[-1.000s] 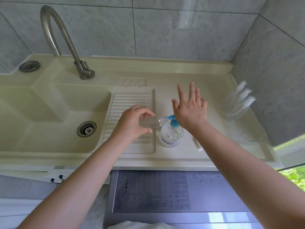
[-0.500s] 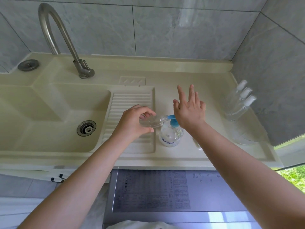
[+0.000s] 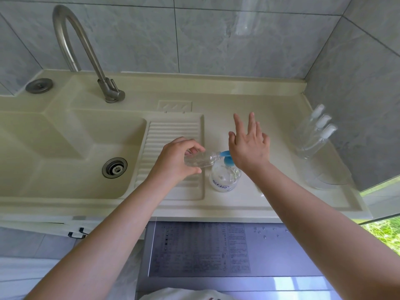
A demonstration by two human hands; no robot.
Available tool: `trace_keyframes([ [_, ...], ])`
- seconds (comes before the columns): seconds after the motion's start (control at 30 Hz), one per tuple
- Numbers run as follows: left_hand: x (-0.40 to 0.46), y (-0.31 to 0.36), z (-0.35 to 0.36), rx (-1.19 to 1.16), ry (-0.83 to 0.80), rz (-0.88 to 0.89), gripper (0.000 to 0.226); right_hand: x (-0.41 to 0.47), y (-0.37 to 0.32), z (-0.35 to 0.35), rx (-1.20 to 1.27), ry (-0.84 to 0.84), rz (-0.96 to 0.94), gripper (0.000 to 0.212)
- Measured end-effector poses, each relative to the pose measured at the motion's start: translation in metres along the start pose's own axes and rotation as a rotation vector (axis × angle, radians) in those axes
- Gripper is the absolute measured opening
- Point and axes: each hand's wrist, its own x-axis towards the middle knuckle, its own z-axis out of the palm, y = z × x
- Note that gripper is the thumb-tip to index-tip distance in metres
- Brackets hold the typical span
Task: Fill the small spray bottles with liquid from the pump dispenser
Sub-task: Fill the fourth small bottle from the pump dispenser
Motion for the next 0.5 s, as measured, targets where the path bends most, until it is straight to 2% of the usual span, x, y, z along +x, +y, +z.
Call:
trace_keyframes([
  [0.17, -0.0004, -0.0003, -0.0006, 0.009, 0.002, -0.008, 0.052, -0.0008, 0.0000, -0.0043, -0.010, 0.061, -0.005, 0.057],
  [0.5, 0.0014, -0.0031, 0.0004, 0.005, 0.011, 0.004, 0.052, -0.0013, -0.0024, 0.0009, 0.007, 0.048, -0.012, 0.054],
])
